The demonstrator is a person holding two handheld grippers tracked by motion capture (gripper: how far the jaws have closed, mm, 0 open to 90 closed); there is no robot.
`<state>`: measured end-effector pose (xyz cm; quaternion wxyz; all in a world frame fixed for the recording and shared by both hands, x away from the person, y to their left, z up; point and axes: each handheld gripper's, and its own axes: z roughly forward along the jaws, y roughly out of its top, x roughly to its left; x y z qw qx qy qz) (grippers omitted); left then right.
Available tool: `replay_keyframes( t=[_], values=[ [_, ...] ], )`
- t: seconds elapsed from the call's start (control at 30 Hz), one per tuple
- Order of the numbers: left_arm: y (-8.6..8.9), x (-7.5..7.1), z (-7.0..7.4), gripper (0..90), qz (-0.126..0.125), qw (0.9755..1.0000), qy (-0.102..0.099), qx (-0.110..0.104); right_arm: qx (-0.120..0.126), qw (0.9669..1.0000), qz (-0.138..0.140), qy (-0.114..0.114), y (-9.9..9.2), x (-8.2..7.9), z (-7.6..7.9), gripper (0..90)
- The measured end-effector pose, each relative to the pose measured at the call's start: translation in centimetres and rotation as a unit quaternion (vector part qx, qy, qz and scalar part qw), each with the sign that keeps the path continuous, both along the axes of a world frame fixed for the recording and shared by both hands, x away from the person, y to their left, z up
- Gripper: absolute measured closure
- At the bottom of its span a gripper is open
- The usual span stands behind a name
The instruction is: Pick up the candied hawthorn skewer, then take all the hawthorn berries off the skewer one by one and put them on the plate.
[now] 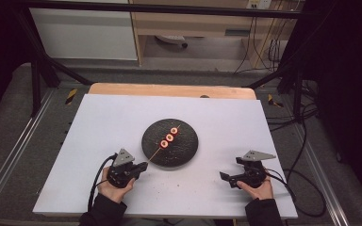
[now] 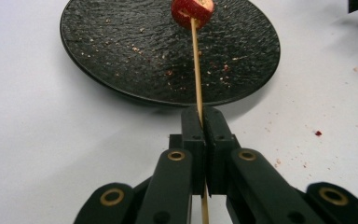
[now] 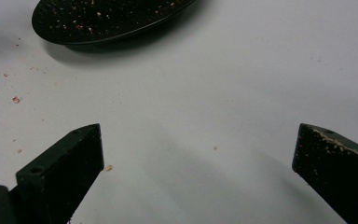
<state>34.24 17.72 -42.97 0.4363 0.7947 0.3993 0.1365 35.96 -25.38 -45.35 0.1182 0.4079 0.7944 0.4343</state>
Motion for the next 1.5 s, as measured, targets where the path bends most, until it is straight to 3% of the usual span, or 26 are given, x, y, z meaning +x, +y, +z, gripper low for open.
replay_keyframes(
  t=[0.27,0.7,0.8,1.5],
  values=[
    [1.2,-0.8,0.0,88.2,-0.021,0.9995,-0.019,-0.016,0.010,0.9999,0.001,-0.003,0.7,-0.1,0.2,2.7],
    [2.1,-1.8,0.1,88.2,-0.029,0.9981,-0.046,-0.031,0.026,0.9994,0.022,-0.004,3.6,0.1,1.2,2.0],
    [2.1,-1.9,0.0,88.2,-0.028,0.9979,-0.043,-0.039,0.027,0.9993,0.024,-0.007,4.2,0.3,1.5,1.8],
    [2.1,-3.2,-0.1,88.2,-0.040,0.9965,-0.063,-0.038,0.076,0.9965,0.020,-0.027,10.0,2.8,5.3,1.7]
  ],
)
